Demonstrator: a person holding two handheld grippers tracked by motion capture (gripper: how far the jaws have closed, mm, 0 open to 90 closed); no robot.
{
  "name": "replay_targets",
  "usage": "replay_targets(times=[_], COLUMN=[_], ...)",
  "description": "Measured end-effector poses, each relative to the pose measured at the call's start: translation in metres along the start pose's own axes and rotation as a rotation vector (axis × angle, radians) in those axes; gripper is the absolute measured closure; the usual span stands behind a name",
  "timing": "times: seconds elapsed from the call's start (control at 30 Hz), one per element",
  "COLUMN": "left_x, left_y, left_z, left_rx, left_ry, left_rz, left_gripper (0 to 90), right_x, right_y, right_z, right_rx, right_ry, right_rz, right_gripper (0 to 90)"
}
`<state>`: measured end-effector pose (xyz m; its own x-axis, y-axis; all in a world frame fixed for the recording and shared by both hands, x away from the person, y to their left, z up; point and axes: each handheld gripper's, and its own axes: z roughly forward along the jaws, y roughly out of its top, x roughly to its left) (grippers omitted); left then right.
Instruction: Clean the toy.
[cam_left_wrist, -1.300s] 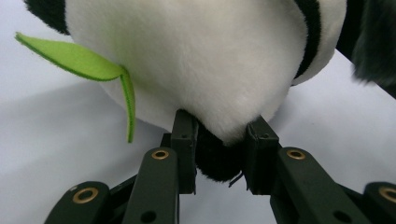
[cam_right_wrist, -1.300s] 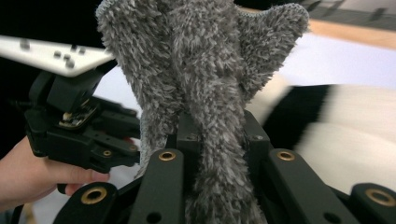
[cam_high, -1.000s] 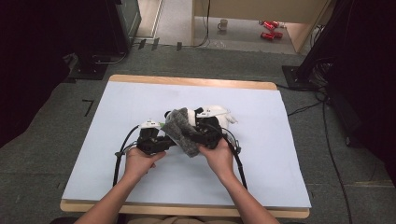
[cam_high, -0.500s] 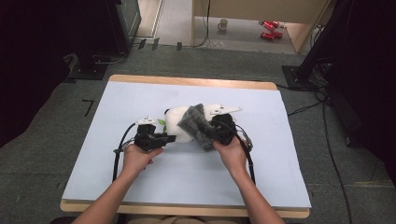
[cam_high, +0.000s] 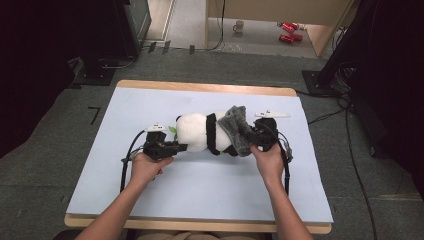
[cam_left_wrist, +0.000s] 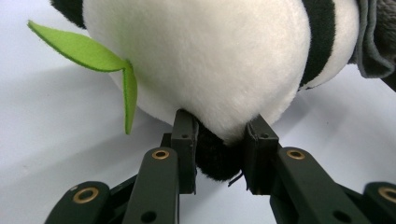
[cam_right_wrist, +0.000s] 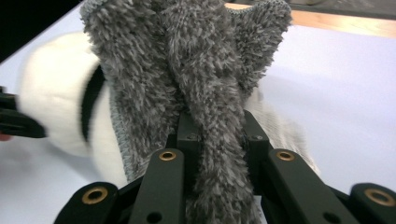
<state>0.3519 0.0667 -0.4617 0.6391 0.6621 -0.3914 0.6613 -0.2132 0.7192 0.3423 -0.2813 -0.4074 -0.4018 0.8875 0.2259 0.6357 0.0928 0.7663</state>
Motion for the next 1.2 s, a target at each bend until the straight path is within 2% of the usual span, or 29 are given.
replay_targets(times=[0.07, 0.17, 0.33, 0.4, 0.57, 0.6, 0.67, 0.7, 0.73, 0.77, 0.83, 0.87, 0.97, 1.0, 1.1, 1.2], left_x=[0.000, 0.001, 0.001, 0.000, -0.006, -0.009, -0.012, -0.012, -0.013, -0.014, -0.016, -0.020, -0.023, -0.027, -0.027, -0.023], left_y=[0.000, 0.000, 0.000, 0.000, 0.000, 0.000, 0.000, 0.000, 0.000, 0.000, -0.001, -0.001, -0.002, -0.001, -0.002, -0.002], left_z=[0.000, 0.000, 0.000, 0.000, 0.000, 0.000, 0.000, 0.000, 0.000, 0.000, 0.000, 0.000, 0.000, 0.000, 0.000, 0.001], left_rx=[0.002, -0.002, -0.003, -0.005, -0.008, -0.010, -0.011, -0.011, -0.010, -0.011, -0.017, -0.020, -0.024, -0.023, -0.008, 0.000], left_ry=[0.001, -0.002, -0.003, -0.004, -0.007, -0.008, -0.009, -0.009, -0.009, -0.010, -0.010, -0.013, -0.019, -0.021, -0.009, -0.009], left_rz=[0.005, -0.001, -0.009, -0.007, -0.002, -0.002, 0.003, 0.003, 0.003, 0.004, 0.003, 0.000, 0.003, 0.002, 0.000, -0.014], left_gripper=[70.5, 70.4, 70.4, 70.4, 70.2, 70.2, 70.1, 70.1, 70.1, 70.1, 70.0, 70.0, 69.9, 69.8, 69.8, 69.8], right_x=[-0.002, -0.016, -0.014, -0.007, 0.021, 0.034, 0.047, 0.047, 0.060, 0.060, 0.071, 0.080, 0.087, 0.093, 0.094, 0.088], right_y=[-0.001, -0.004, 0.001, 0.006, 0.016, 0.017, 0.016, 0.016, 0.014, 0.014, 0.012, 0.010, 0.008, 0.005, 0.001, 0.000], right_z=[0.000, -0.001, -0.009, -0.014, -0.017, -0.013, -0.007, -0.007, 0.001, 0.001, 0.008, 0.016, 0.021, 0.028, 0.033, 0.036], right_rx=[0.002, 0.022, -0.002, -0.021, -0.053, -0.048, -0.033, -0.033, -0.014, -0.014, 0.000, 0.016, 0.026, 0.042, 0.041, 0.058], right_ry=[-0.007, -0.040, -0.028, -0.012, 0.071, 0.103, 0.138, 0.138, 0.171, 0.171, 0.206, 0.252, 0.258, 0.258, 0.257, 0.245], right_rz=[0.003, 0.034, 0.036, 0.022, -0.019, -0.042, -0.057, -0.057, -0.078, -0.078, -0.093, -0.089, -0.104, -0.122, -0.133, -0.136], right_gripper=[75.7, 75.8, 75.8, 75.8, 75.8, 75.7, 75.7, 75.7, 75.7, 75.7, 75.7, 75.7, 75.7, 75.7, 75.6, 75.5])
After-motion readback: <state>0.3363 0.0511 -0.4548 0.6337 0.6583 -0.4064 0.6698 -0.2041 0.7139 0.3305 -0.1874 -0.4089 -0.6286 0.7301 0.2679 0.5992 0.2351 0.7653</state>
